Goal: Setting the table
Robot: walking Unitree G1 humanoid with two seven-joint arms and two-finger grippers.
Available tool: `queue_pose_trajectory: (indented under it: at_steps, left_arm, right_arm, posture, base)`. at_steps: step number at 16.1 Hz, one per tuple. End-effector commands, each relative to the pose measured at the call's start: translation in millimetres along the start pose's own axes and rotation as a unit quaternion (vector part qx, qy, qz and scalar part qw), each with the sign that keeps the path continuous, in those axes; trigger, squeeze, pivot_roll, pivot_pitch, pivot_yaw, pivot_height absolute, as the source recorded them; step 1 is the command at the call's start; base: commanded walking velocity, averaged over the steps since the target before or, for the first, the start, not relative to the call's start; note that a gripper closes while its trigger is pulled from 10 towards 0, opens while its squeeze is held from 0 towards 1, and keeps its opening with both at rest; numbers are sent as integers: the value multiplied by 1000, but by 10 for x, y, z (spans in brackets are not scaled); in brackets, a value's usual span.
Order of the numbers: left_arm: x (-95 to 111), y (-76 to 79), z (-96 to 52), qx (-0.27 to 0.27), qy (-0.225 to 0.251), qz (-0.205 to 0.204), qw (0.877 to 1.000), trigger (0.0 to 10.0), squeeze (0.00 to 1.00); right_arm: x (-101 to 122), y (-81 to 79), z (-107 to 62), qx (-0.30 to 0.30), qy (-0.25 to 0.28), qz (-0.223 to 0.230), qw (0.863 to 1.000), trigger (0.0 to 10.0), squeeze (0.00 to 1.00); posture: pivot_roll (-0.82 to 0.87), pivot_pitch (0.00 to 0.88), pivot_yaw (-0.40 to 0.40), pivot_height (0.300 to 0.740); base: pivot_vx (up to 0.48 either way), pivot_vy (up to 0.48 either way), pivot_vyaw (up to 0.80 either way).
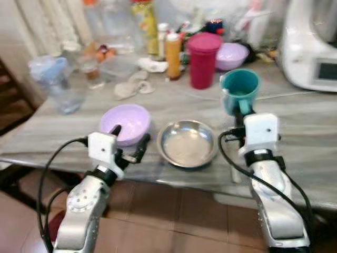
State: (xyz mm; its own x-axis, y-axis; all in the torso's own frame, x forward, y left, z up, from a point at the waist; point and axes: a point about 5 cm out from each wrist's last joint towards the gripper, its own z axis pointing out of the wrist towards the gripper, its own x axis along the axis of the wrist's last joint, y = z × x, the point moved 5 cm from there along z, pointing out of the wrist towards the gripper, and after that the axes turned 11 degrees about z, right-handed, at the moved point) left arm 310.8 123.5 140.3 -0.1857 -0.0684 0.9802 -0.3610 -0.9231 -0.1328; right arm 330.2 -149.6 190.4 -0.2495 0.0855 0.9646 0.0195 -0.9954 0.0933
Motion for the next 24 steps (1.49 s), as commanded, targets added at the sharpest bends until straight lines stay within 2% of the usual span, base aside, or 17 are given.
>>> queue_pose_trajectory:
  at_steps: [1,5,6,9,10,12,15,17,24]
  left_arm:
    - [22,23,-1,-3,3,-3,1000,10000,0]
    - [-6,18,-69,-22,-3,7,1000,10000,0]
    - [-5,48,-103,-42,-1,16,999,10000,0]
    - [-9,143,-151,-84,1,0,996,10000,0]
    - [2,220,-165,-115,4,-6,993,10000,0]
    - [-7,248,-171,-128,1,-5,992,10000,0]
    - [-14,269,-177,-140,-1,-7,990,10000,0]
    - [-26,302,-198,-149,-2,-18,989,10000,0]
    - [-53,365,-261,-166,-9,-22,986,10000,0]
  right_arm:
    - [58,55,2,-8,12,-2,1000,10000,0]
    - [63,41,44,2,11,11,1000,10000,0]
    - [77,89,102,1,10,16,1000,10000,0]
    - [57,139,229,16,-2,39,999,10000,0]
    - [41,109,325,38,-8,49,998,10000,0]
    - [4,41,440,58,-12,48,997,10000,0]
    - [-28,-6,517,67,-19,52,996,10000,0]
    - [-129,-79,670,74,-38,71,994,10000,0]
    - [-457,-96,708,74,-82,86,990,10000,0]
  posture:
    - [-225,94,87,740]
    - [-223,98,86,740]
    - [-225,103,90,740]
    - [-224,108,93,740]
    - [-224,112,94,740]
    - [-218,113,98,740]
    - [-215,113,98,740]
    - [-201,116,97,740]
    - [-192,120,88,740]
  base:
    - [0,0,0]
    - [0,0,0]
    - [0,0,0]
    - [0,0,0]
    - [0,0,0]
    - [0,0,0]
    - [0,0,0]
    - [0,0,0]
    - [0,0,0]
